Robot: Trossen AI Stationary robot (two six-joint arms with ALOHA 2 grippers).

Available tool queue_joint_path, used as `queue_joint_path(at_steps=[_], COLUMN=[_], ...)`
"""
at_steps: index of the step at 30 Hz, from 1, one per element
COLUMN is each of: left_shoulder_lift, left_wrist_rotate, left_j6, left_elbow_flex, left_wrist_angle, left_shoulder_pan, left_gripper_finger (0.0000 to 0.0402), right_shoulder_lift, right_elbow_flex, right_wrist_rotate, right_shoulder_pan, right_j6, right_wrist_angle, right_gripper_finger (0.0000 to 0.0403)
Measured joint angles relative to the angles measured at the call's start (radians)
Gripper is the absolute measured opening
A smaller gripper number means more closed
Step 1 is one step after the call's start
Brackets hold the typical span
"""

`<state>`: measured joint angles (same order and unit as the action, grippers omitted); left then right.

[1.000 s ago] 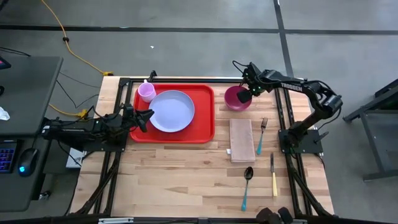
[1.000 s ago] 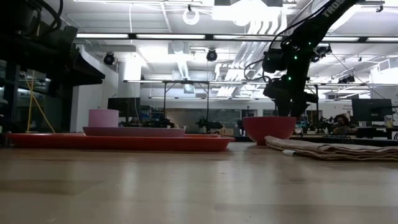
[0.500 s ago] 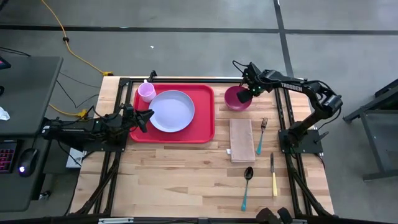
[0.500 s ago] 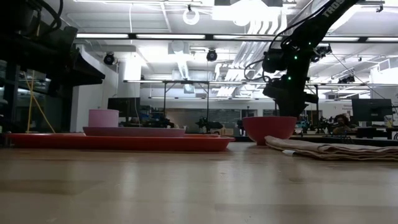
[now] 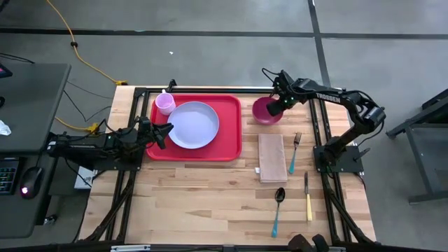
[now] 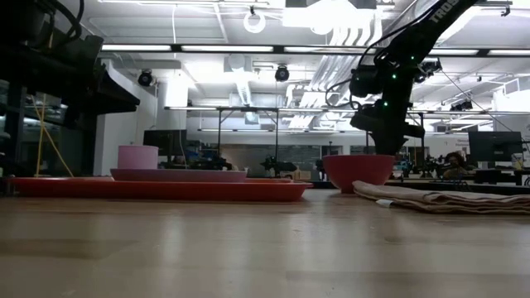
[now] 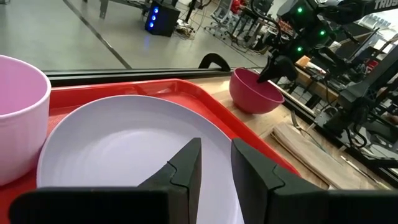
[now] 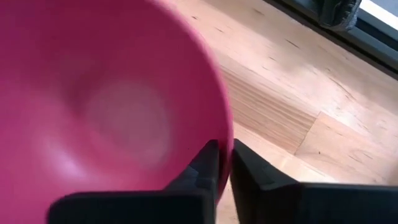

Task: Set up tray
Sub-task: Put the pink bowl on the light purple plate

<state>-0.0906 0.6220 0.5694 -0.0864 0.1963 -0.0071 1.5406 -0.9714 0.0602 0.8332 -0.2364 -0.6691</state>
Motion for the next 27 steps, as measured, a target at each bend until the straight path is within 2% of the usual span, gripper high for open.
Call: queue_joint_path(at_steps=[21,27], left_shoulder_lift=[0.000,0.000], left_wrist_rotate=[0.000,0.000], left_j6=[-0.014,-0.011], left_elbow_flex=[0.000,0.001], left_wrist_angle=[0.000,0.000], left_shoulder_pan=[0.000,0.000], left_gripper_finger=[0.0117,0.0117], right_shoulder_lift=[-0.012,-0.016], right_elbow_flex=[0.000,-0.063], right_wrist_rotate=[-0.014,-0.014], right_shoulder_pan=[-0.002,-0.003], right_j6=[-0.034,-0.027], right_wrist_angle=[-0.007,-0.076], right_gripper_finger=[0.0000,0.0000])
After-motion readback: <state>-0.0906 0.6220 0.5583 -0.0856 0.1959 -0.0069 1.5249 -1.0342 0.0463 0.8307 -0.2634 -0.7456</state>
